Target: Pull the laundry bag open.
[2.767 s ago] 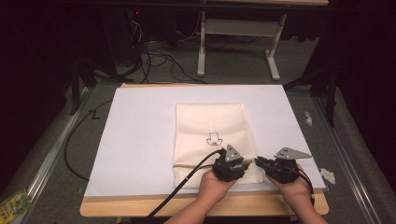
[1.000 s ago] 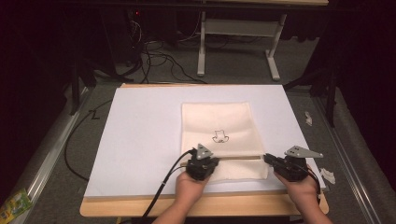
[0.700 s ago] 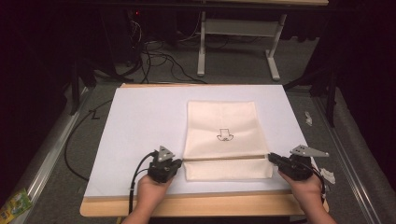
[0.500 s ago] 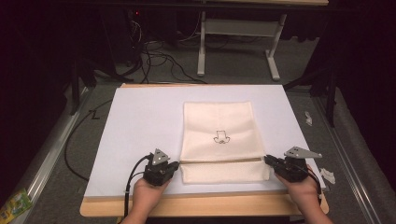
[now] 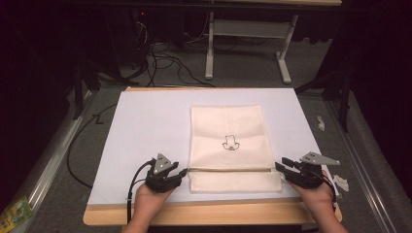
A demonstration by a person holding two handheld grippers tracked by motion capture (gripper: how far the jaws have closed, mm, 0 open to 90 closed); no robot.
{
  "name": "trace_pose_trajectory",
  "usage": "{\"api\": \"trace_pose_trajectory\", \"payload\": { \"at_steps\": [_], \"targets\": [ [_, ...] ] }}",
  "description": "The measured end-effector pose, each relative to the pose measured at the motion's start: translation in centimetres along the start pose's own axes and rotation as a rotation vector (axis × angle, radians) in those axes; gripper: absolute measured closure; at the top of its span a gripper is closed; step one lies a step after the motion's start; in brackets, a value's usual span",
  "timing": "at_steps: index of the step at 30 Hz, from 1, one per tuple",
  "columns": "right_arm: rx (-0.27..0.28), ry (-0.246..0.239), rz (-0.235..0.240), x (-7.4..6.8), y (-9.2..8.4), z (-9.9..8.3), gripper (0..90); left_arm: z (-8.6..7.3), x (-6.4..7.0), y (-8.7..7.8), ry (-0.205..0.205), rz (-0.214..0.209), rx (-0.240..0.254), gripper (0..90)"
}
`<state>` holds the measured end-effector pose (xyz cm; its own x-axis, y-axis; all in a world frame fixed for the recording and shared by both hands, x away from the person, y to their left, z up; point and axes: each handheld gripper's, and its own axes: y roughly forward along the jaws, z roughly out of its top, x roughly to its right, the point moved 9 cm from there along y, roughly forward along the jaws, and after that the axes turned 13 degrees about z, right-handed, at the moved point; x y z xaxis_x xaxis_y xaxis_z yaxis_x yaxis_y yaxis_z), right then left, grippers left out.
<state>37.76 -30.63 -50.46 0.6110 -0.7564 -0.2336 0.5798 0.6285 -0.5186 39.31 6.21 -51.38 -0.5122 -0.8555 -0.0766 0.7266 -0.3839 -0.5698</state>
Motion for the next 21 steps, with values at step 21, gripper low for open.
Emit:
{"api": "trace_pose_trajectory", "payload": {
  "at_steps": [21],
  "targets": [
    [0.09, 0.003, -0.21, 5.5, -4.4, 0.3, 18.7, 0.2, -10.5, -3.3, -0.122, 0.247, 0.102, 15.4]
  ]
}}
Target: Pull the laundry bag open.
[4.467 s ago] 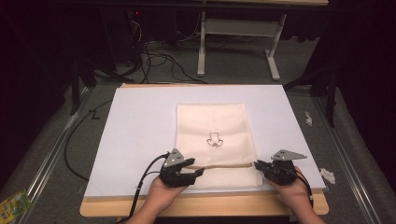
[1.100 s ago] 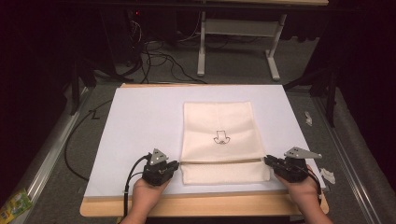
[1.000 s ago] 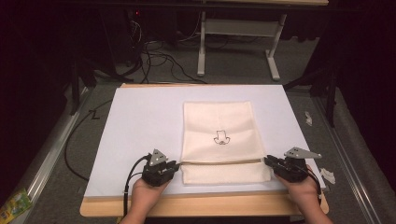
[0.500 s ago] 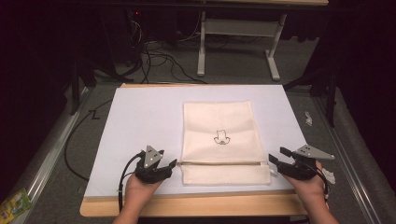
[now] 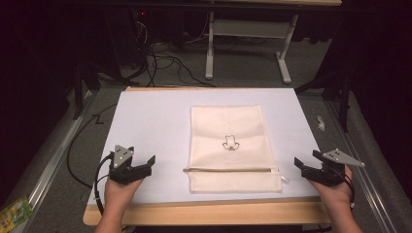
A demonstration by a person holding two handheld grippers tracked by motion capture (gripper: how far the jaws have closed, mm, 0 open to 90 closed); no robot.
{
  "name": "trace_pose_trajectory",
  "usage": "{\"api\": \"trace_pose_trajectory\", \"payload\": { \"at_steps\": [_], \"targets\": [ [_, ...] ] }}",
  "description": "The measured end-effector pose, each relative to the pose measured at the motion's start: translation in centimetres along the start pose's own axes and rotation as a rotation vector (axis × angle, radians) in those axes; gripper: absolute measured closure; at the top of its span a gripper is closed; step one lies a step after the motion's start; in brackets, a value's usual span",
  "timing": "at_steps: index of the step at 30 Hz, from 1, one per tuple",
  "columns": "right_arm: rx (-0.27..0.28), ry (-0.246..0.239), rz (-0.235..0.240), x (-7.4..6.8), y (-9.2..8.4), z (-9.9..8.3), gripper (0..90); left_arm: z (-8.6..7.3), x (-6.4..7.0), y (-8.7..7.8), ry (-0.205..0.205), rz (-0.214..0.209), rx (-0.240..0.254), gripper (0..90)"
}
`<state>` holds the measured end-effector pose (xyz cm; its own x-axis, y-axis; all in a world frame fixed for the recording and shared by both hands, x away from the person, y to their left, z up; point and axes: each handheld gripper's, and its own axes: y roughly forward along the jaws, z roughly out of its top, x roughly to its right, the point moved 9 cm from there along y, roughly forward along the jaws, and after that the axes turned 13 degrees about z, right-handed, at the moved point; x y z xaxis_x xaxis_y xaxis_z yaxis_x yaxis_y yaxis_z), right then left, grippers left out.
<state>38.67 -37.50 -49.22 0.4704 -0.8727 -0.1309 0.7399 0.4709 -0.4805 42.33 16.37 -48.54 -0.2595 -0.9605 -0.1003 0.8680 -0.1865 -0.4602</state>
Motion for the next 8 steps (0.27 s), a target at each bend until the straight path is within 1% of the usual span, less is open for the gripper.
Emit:
{"api": "trace_pose_trajectory", "payload": {
  "at_steps": [3, 4, 5, 8],
  "targets": [
    [-0.007, -0.008, -0.004, -0.26, 0.19, -0.04, 18.8, -0.23, 0.6, 0.16, 0.043, -0.001, -0.01, 15.4],
    [-0.006, -0.007, -0.006, -0.26, 0.18, -0.04, 18.9, -0.23, 0.6, 0.16, 0.043, -0.001, -0.01, 15.5],
    [-0.007, -0.012, -0.006, -0.18, 0.14, -0.05, 19.0, -0.27, 0.75, 0.22, 0.058, 0.001, -0.012, 15.5],
    [-0.002, 0.001, -0.009, -0.05, 0.0, -0.07, 19.3, -0.3, 0.63, 0.27, 0.051, 0.001, -0.014, 15.5]
  ]
}}
